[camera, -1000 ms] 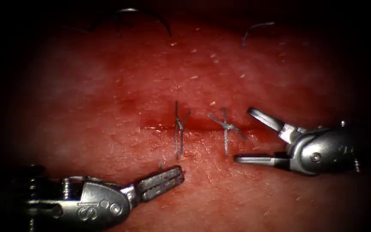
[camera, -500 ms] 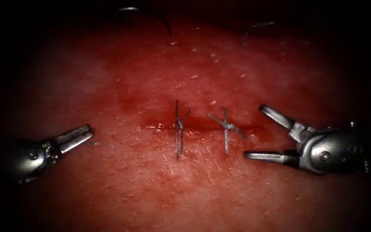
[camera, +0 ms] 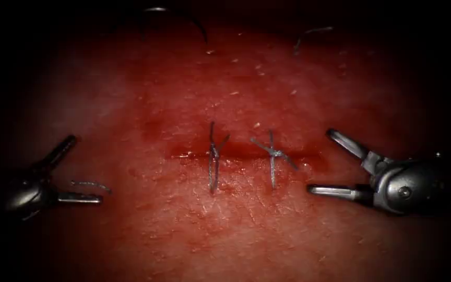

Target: Wound Closure

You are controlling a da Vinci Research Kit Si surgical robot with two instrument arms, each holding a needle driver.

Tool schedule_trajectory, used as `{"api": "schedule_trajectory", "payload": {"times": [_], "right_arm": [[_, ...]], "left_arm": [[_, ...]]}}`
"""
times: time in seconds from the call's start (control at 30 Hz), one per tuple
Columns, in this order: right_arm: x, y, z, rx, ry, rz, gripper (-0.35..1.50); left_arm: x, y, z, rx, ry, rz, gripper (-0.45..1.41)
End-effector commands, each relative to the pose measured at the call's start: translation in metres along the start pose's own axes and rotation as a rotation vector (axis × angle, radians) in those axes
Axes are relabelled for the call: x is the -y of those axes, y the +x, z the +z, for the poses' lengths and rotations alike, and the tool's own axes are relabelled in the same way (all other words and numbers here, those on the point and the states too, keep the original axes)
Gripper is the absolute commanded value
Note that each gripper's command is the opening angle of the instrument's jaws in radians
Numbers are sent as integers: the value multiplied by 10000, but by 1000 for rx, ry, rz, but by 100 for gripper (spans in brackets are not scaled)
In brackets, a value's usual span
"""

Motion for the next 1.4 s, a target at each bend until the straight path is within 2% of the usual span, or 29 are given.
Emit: {"api": "schedule_trajectory", "payload": {"times": [0.03,0.17,0.23,0.33,0.37,0.4,0.43,0.5,0.53,0.57,0.6,0.7,0.8,0.83,0.87,0.97,1.0,1.13,1.3,1.4], "right_arm": [[5,-4,3,2,1,2,140],[3,-3,3,8,4,9,140],[2,-2,3,15,10,9,140],[-2,-2,5,38,24,27,140],[-2,0,6,51,31,39,140],[-4,2,9,72,42,69,140],[-4,2,9,72,42,69,140],[-7,5,15,112,66,105,140],[-12,10,21,156,96,108,140],[-21,15,27,200,123,120,140],[-24,18,28,206,126,123,141],[-26,22,27,209,146,129,141],[-32,29,26,246,187,134,138],[-38,35,26,266,207,141,135],[-46,40,27,278,214,150,135],[-55,45,28,282,212,159,133],[-64,48,29,283,219,132,135],[-66,48,28,292,233,115,138],[-72,46,29,329,273,92,135],[-69,41,27,317,263,81,140]], "left_arm": [[-6,-6,-5,16,-3,4,86],[-25,-6,-43,102,-9,53,83],[-32,-2,-49,110,-5,66,83],[-46,19,-59,123,-12,111,79],[-52,34,-60,128,-13,127,79],[-62,60,-59,92,-15,151,78],[-62,60,-59,92,-15,151,78],[-75,91,-56,17,-20,202,69],[-87,120,-49,-51,-53,249,59],[-97,142,-39,-74,-87,284,47],[-104,155,-30,-87,-108,303,42],[-111,170,-13,-112,-144,327,37],[-121,188,24,-207,-267,364,44],[-126,191,50,-262,-341,357,47],[-128,189,69,-260,-349,339,49],[-125,187,89,-234,-332,338,51],[-118,185,104,-209,-314,332,52],[-97,179,115,-182,-303,322,52],[-75,157,107,-179,-323,300,51],[-60,143,106,-165,-308,273,51]]}}
